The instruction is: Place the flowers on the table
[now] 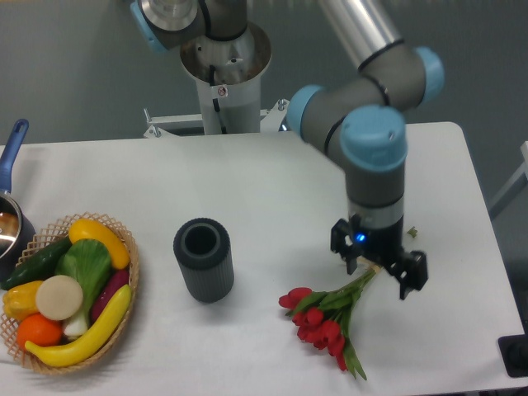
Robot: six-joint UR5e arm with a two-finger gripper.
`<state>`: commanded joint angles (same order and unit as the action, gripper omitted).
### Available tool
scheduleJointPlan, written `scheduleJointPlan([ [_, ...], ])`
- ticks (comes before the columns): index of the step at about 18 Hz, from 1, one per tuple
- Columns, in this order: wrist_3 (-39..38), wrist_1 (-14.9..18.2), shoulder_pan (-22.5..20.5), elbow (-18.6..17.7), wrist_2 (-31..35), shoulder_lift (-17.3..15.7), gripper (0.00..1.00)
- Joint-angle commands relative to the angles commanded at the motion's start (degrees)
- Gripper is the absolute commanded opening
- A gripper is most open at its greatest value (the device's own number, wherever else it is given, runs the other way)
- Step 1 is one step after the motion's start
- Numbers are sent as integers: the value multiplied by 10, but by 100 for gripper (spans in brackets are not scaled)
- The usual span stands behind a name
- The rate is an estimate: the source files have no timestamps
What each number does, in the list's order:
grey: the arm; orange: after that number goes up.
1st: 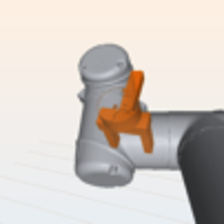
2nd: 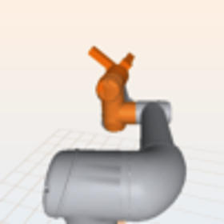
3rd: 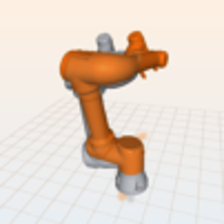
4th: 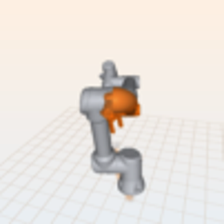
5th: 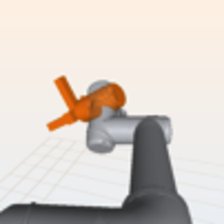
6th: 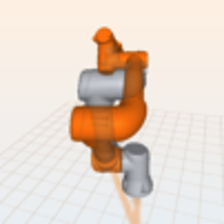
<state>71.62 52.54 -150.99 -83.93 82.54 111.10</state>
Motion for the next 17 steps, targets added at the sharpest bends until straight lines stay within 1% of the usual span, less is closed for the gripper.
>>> scheduleJointPlan([
  [3,66,44,-19,-4,-3,-21,100],
  [4,83,55,-27,-4,-8,-25,100],
  [6,120,75,-47,-7,-27,-42,100],
  [9,183,80,-75,-36,-32,-74,100],
  [12,243,81,-110,-65,-69,-98,100],
  [15,249,80,-117,-77,-78,-106,100],
  [17,249,79,-116,-78,-78,-106,100],
])
